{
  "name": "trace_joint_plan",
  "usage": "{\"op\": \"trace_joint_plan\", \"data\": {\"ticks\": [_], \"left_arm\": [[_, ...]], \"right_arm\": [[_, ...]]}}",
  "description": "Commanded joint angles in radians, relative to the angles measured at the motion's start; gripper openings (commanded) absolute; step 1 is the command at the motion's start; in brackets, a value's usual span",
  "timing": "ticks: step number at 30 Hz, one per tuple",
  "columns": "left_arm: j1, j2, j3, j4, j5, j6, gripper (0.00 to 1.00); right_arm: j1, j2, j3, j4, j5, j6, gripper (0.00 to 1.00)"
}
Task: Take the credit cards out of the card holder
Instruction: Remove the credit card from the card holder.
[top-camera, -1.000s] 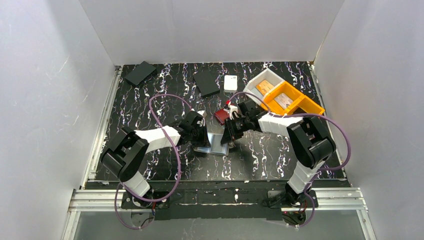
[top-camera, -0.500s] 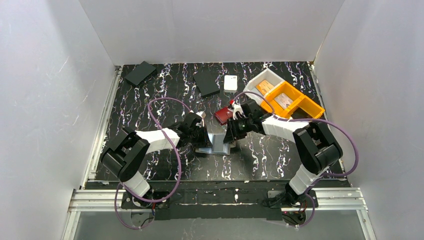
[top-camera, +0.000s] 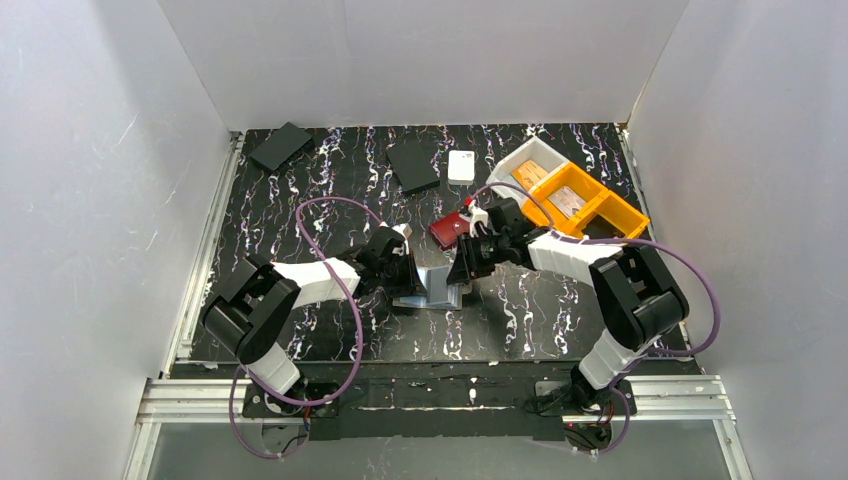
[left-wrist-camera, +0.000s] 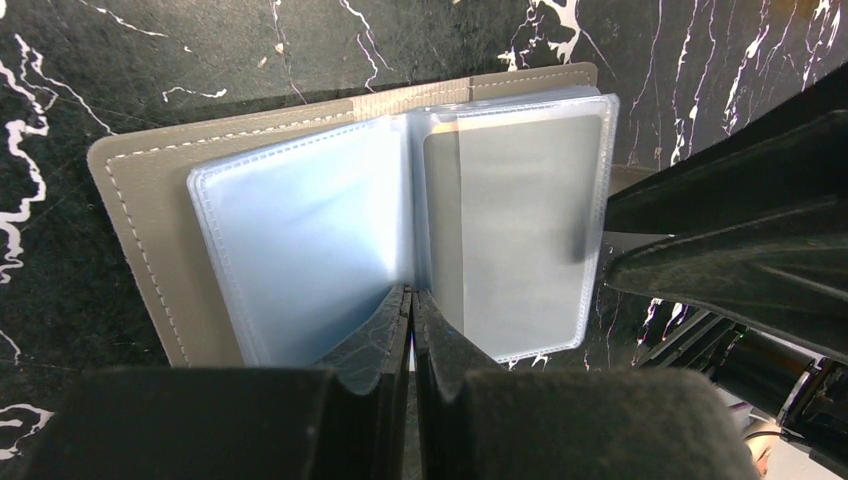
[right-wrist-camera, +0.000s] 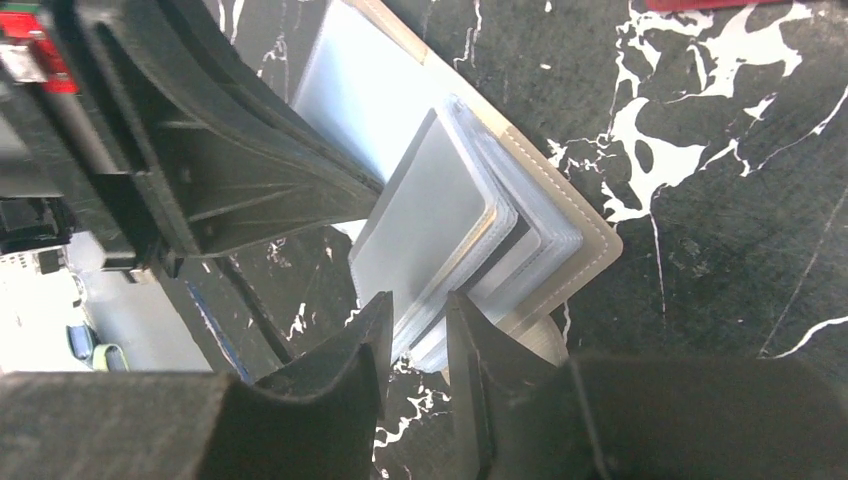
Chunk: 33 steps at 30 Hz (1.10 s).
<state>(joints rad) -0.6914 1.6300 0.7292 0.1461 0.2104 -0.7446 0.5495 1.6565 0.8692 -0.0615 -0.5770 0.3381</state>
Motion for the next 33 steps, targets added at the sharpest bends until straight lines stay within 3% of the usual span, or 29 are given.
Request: {"op": "trace_joint_plan", "data": {"ticks": [1,15,24,33], "left_arm": [[-0.025,0.033,-0.041,-0.081,-0.013,0.006,0.03],[-0.03,0.038,-0.039,-0.075,-0.005,-0.002,0.03],[-0.03,0.041,-0.039,-0.073,-0.004,-0.004,0.03],[-0.031,0.04,-0.041,-0.071,0.002,-0.004,0.03]], "right_arm": [[-0.02,-0.091,-0.018,0.047,-0.047,-0.006,0.36],[-0.026,-0.009,-0.045,0.118,-0.098,0.063,0.32],[-0.026,-0.005,-0.039,0.077,-0.022,0.036,0.35],[-0.026,0.046,-0.03,0.11,-0.084,0.064,0.36]]}}
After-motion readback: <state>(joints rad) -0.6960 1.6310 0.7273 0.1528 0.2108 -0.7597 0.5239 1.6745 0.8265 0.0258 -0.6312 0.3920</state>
